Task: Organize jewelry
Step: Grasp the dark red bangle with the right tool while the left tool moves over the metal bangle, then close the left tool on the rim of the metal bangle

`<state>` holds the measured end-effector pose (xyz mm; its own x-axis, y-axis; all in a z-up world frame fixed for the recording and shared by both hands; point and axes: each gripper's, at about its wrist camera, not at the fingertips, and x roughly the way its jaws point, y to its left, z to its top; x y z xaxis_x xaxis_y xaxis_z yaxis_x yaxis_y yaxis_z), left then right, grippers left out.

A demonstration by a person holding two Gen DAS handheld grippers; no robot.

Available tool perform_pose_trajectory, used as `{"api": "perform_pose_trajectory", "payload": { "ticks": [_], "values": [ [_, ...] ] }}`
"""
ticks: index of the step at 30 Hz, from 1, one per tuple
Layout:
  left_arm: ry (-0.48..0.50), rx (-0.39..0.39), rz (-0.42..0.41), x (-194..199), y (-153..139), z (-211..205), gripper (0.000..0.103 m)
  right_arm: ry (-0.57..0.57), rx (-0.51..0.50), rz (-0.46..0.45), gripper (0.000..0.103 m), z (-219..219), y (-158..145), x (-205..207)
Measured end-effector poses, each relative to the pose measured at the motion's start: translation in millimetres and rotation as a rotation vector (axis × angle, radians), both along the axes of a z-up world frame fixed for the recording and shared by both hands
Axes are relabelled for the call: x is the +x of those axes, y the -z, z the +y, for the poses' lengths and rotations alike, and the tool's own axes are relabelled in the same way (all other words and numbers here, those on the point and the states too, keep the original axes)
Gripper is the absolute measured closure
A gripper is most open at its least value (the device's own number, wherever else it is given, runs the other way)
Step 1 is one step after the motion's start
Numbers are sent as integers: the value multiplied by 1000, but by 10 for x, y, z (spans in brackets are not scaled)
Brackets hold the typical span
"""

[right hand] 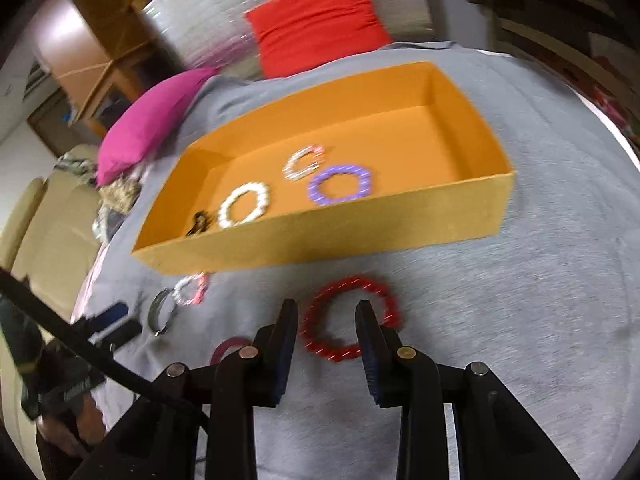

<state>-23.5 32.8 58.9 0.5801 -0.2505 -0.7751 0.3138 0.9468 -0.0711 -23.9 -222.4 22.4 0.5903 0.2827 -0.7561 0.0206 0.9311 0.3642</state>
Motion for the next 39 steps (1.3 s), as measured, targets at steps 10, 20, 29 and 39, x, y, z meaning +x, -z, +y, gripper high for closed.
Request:
{"api": "perform_pose_trajectory", "payload": {
  "ticks": [10, 20, 29, 39],
  "values": [
    [-84, 39, 79, 119, 218, 234, 44, -152, -59, 32, 70, 529, 183, -72],
    [-84, 32, 95, 257, 297, 265, 55, -172, -134, 45, 70, 706, 307, -39],
    [7, 37, 66, 118, 259, 17, 28, -187, -150, 47, 70, 720, 311, -49],
    [-22, 82, 101, 242, 474, -23, 28, -212, -196, 23, 78, 792, 319, -83]
  ]
}}
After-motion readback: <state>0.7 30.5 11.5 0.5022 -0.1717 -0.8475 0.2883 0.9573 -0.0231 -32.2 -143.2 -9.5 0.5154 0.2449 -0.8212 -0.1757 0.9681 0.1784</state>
